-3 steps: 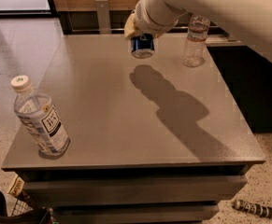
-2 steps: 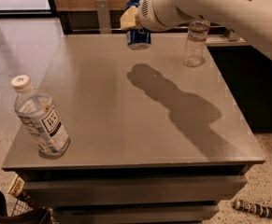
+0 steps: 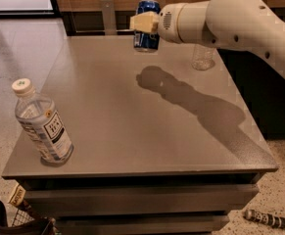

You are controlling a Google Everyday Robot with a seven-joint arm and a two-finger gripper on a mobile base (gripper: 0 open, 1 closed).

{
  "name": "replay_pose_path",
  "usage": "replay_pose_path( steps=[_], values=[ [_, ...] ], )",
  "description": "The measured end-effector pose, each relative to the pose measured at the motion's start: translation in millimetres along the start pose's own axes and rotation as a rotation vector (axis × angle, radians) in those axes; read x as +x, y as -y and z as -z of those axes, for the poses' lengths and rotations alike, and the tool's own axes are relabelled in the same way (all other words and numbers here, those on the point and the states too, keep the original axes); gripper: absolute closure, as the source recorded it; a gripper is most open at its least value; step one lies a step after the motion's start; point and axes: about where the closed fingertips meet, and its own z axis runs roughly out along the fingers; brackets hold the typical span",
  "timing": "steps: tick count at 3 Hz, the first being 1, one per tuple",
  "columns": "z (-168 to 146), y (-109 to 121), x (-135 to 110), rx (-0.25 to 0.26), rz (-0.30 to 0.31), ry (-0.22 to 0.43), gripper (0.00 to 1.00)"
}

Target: Place pepsi can upright

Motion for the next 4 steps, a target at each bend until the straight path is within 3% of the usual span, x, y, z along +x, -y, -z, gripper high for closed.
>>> replay_pose_path(
  steps=[1,3,4],
  values=[
    [2,17,11,-0.045,0.054,0.073,1.00],
    [-11,-34,32,-0.203,0.388,0.176,1.00],
    [-13,-42,31,-0.211,0.436,0.186,1.00]
  ],
)
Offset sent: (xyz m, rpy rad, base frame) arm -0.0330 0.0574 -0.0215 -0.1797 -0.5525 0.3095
